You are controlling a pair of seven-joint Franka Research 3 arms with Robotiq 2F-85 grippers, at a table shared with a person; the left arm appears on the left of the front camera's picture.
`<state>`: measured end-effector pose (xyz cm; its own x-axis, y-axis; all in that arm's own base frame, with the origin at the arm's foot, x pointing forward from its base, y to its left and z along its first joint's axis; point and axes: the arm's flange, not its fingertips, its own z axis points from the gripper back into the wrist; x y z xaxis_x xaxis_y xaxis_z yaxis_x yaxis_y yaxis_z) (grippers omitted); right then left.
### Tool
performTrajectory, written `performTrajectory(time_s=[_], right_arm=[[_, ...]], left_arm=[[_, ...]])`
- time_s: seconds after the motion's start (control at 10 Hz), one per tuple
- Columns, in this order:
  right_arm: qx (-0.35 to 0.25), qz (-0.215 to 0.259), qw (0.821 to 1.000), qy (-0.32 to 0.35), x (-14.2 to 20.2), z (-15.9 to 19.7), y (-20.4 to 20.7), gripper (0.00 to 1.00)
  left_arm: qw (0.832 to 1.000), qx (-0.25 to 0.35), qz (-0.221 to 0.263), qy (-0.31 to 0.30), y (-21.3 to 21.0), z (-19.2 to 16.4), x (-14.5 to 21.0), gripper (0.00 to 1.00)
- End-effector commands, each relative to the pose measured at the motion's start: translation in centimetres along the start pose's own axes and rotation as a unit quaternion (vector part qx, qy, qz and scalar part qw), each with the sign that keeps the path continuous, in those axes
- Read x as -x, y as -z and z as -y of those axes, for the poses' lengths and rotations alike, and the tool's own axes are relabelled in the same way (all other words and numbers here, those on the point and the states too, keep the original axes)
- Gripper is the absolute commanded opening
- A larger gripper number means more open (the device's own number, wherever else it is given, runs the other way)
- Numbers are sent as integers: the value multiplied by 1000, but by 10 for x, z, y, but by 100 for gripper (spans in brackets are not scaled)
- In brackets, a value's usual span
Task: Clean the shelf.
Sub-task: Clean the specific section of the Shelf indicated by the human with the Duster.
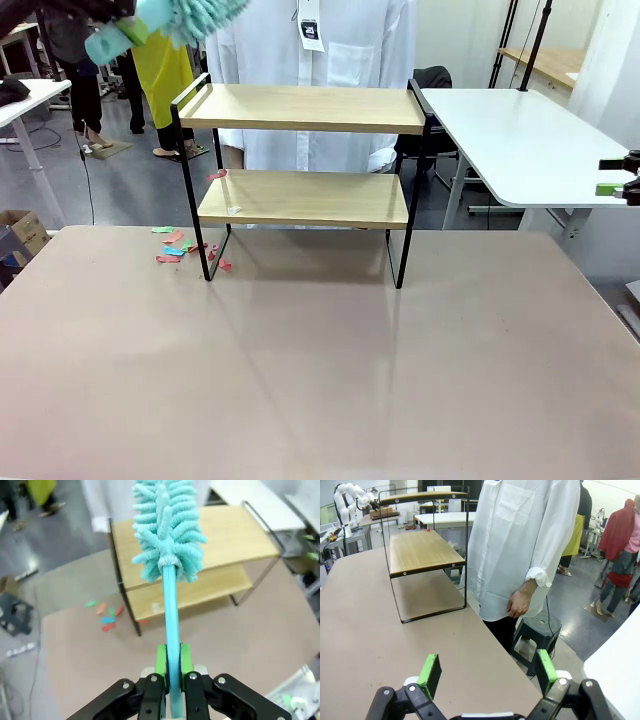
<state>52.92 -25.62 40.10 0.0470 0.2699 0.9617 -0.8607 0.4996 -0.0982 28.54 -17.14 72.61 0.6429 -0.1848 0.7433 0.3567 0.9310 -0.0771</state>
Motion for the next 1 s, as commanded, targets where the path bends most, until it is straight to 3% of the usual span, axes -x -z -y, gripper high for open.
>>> performTrajectory(time_s=[0.0, 0.2, 0.5, 0.6, 0.8, 0.9], right_arm=[[6, -12, 1000, 7, -6, -1, 2, 100], [6, -12, 1000, 7, -6, -1, 2, 100], [6, -12, 1000, 7, -6, -1, 2, 100], [6, -12, 1000, 7, -6, -1, 2, 100], [6, -12, 1000, 7, -6, -1, 2, 100], [6, -12, 1000, 7, -6, -1, 2, 100]], left_arm=[[993, 97, -17, 69, -4, -20, 16, 13], [971, 152, -56, 174, -5, -27, 21, 13], [928, 161, -99, 323, 4, -18, 30, 13], [918, 154, -120, 345, 14, -14, 32, 13], [884, 127, -168, 418, 34, -6, 45, 13], [883, 130, -202, 403, 50, -3, 45, 13]])
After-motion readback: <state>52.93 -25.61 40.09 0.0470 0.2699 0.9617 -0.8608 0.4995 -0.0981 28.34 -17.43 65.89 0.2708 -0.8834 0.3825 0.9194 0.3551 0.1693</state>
